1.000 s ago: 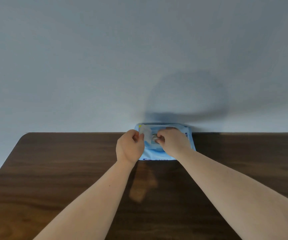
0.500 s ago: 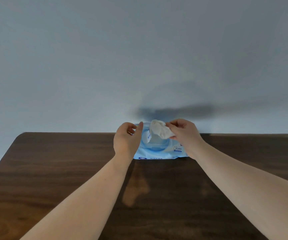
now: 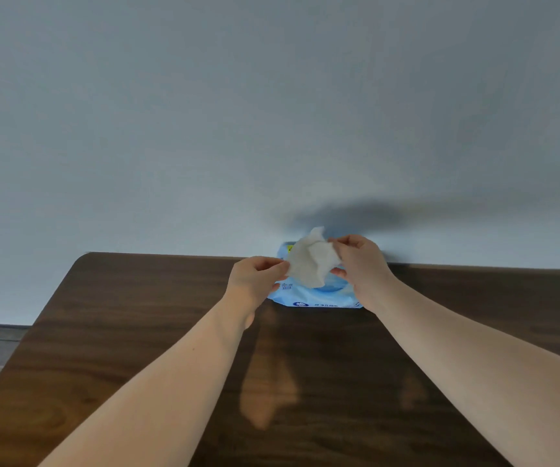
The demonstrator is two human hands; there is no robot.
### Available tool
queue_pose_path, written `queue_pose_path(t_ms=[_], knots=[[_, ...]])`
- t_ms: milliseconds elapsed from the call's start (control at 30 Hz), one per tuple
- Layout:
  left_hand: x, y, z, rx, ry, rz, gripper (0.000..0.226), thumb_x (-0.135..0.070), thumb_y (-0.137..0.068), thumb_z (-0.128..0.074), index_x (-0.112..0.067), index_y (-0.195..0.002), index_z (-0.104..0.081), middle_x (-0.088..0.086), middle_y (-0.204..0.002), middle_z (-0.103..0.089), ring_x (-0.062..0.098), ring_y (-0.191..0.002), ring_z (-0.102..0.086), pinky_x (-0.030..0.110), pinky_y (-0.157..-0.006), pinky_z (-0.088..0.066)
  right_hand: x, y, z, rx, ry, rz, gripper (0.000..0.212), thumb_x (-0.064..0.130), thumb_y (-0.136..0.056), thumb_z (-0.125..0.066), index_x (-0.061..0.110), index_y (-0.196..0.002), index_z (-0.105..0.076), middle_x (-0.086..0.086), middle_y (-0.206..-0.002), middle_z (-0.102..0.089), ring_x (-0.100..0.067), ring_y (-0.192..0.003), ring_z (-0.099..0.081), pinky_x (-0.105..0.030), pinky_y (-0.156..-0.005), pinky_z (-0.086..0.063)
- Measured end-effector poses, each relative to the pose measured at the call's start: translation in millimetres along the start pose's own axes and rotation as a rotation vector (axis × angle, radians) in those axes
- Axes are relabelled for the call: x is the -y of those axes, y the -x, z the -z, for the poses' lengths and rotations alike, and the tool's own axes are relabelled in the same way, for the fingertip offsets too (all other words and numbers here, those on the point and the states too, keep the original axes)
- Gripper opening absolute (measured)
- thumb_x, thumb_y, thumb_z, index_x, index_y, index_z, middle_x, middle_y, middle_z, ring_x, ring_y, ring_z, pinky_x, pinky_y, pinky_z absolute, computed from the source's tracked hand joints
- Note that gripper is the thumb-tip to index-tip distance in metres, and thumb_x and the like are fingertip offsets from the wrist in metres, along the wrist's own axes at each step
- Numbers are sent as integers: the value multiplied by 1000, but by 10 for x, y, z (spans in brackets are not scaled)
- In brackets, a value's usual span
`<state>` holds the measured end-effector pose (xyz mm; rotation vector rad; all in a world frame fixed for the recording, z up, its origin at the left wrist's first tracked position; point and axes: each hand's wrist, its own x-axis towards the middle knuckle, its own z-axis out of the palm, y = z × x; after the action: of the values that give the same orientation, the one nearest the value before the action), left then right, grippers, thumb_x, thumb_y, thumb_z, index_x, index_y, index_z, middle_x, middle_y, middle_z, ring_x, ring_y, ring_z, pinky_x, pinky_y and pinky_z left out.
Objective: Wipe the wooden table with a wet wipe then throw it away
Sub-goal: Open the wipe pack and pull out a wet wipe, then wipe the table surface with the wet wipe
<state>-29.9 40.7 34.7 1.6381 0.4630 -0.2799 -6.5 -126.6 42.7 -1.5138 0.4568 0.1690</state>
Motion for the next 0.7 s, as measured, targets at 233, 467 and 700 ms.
queue_pose_path(t_ms=[233, 467, 700], knots=[[271, 39, 426, -77, -483, -6, 12, -21, -88, -61, -15, -92, -70, 6, -100, -69, 20, -96, -62, 37, -88, -52, 56, 107, -243, 32, -212, -62, 13, 18, -97, -51, 12, -85, -53, -11, -92, -66, -22, -82, -67, -38, -82, -55], [743, 96, 1274, 19, -1202, 93, 78, -59, -94, -29, -12, -150, -3, 7, -160, -2, 26, -146, -2, 49, -117, -14, -178, 250, -973, 293, 685, 517, 14, 23, -96, -50, 16, -91, -61, 5, -82, -57, -16, -81, -53, -24, -69, -38], [1432, 488, 2149, -66, -1359, 262, 99, -78, -81, -19, -12, -148, 12, 7, -159, 14, 24, -145, 11, 45, -118, -3, -1144, 545, -1859, 757, 1224, 609, 31, 33, -101, -35, 17, -116, -58, -4, -119, -60, -20, -102, -59, -35, -87, -51]])
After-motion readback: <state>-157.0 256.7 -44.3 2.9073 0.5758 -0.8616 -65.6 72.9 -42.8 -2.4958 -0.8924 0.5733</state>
